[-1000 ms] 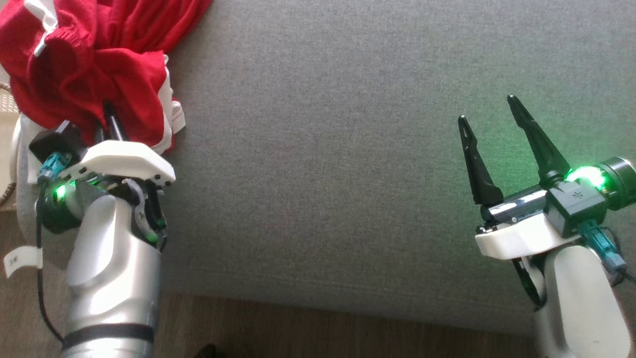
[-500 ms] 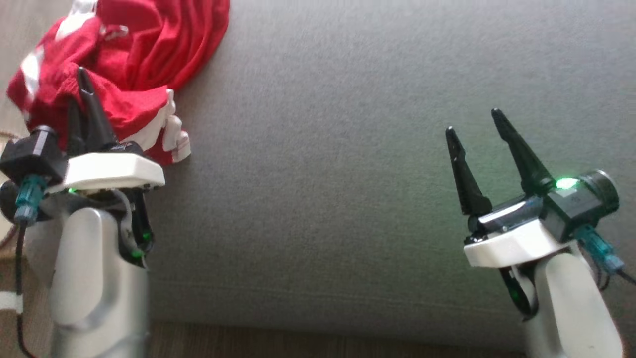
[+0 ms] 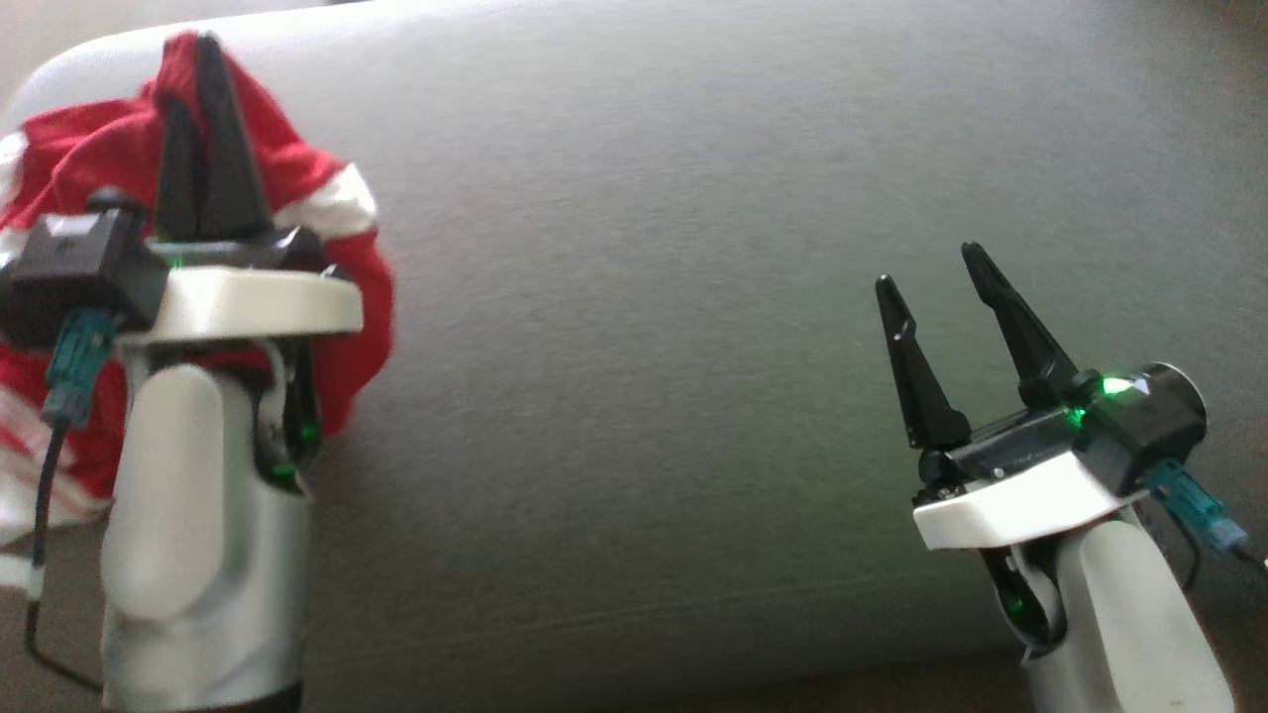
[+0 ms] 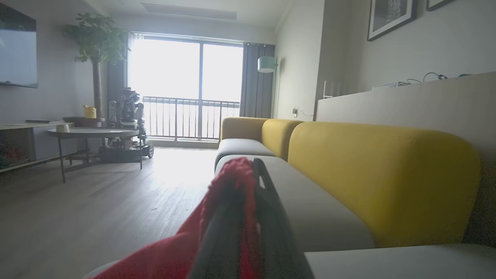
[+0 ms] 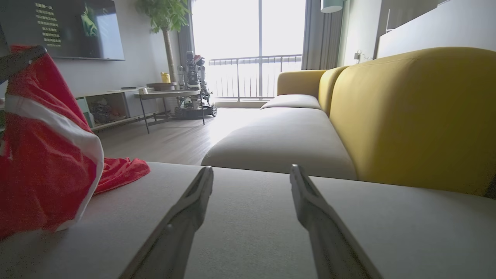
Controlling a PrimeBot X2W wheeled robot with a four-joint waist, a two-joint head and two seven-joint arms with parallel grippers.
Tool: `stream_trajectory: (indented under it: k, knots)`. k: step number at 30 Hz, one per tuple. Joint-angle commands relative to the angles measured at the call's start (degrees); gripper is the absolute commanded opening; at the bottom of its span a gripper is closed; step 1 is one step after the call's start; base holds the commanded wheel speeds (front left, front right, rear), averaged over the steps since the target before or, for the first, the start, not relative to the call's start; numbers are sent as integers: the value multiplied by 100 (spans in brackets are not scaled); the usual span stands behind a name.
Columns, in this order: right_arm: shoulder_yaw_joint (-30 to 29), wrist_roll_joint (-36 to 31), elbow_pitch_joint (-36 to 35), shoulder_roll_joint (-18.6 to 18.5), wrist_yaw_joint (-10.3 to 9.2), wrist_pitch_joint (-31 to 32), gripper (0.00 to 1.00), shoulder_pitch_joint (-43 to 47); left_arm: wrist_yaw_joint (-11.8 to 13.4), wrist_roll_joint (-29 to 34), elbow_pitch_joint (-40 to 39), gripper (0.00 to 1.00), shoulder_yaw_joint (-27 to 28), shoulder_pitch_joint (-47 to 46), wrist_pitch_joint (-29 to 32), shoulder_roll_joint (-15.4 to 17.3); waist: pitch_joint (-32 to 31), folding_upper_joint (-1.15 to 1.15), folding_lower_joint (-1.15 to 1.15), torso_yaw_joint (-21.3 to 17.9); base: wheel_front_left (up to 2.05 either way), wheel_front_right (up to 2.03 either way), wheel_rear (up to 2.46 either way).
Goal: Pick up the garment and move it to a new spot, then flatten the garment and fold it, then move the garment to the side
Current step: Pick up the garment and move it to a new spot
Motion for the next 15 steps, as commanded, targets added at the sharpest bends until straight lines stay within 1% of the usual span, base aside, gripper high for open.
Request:
stream_trajectory:
  k: [1, 6, 15]
  knots:
    - [134, 38, -200, -18, -1, -51, 100, -127, -20, 66, -244, 0, 111, -365, -28, 160, -5, 0, 1, -383, 0, 0, 0]
    - [73, 104, -208, -18, -1, -51, 100, -163, -173, 75, -52, 0, -162, -893, -28, 142, 85, 0, 1, -913, 0, 0, 0]
    - [34, 355, -310, -18, -1, -51, 100, -336, -445, -159, 699, 0, -599, -1966, -28, 105, 454, 0, 1, -1815, 0, 0, 0]
